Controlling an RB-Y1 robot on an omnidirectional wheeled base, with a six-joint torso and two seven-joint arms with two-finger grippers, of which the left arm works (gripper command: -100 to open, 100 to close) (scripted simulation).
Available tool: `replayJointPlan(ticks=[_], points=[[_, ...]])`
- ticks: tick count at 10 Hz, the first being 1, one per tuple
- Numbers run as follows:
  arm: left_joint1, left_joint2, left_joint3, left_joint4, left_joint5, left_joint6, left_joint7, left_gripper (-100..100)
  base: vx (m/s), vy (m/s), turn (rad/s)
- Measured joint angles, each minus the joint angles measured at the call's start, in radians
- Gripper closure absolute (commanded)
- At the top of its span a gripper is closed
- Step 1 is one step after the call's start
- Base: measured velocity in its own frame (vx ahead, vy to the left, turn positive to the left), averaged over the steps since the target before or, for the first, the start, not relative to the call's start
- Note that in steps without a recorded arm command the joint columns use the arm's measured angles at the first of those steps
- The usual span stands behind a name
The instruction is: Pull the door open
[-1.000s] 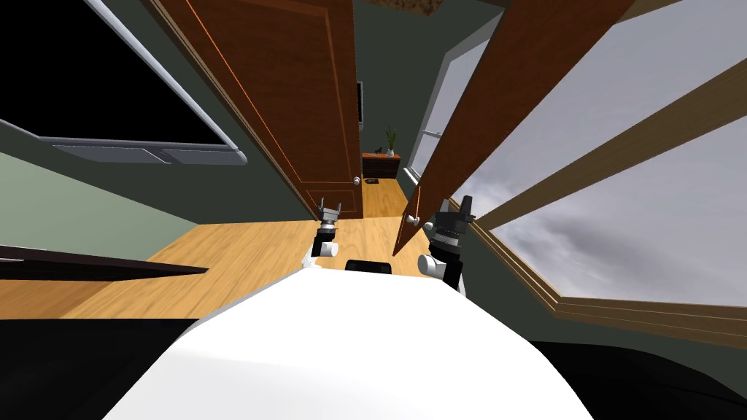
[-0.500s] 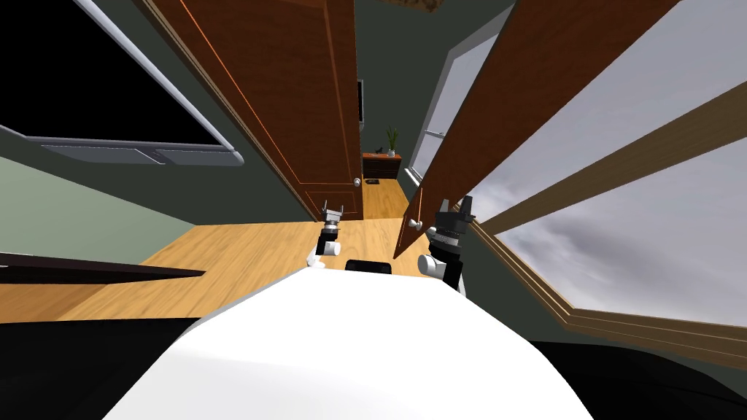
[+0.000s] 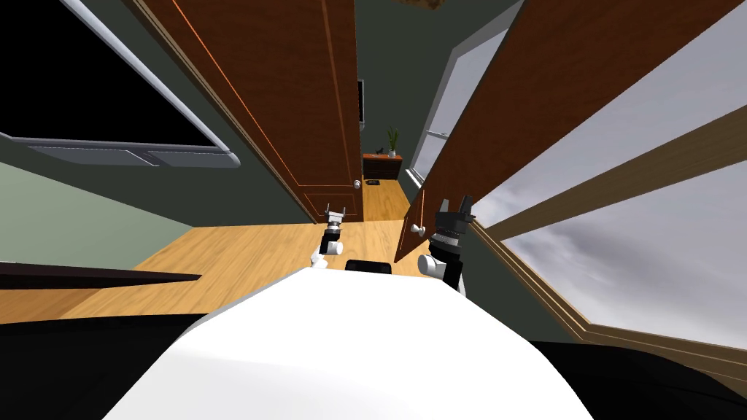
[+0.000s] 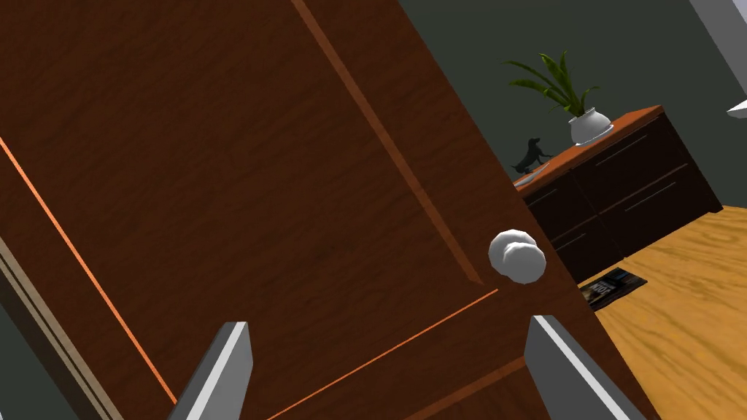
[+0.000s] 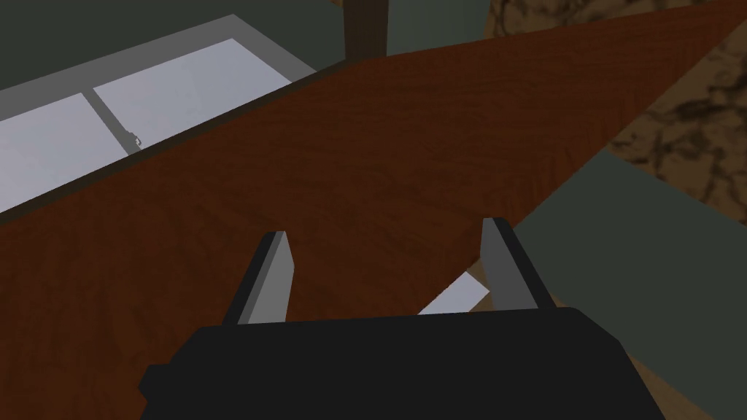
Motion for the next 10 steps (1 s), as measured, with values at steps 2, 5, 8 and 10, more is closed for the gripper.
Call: replayJointPlan(ticks=[2,5,8,10], points=[[-0.018,0.001,-0.001,0.044,0.012,-0.010,0.023,-100,0.062,0.000,0.006],[-0.056,-0.001,-0.005,0.128,0.032,-0.035,0.062,-100,0.069,0.013,0.002],[-0.093,-0.008,-0.009,0.208,0.061,-0.057,0.112,-100,0.087,0.014,0.002],[-0.112,-0.010,-0.012,0.256,0.072,-0.071,0.137,-100,0.064,0.002,0.001]])
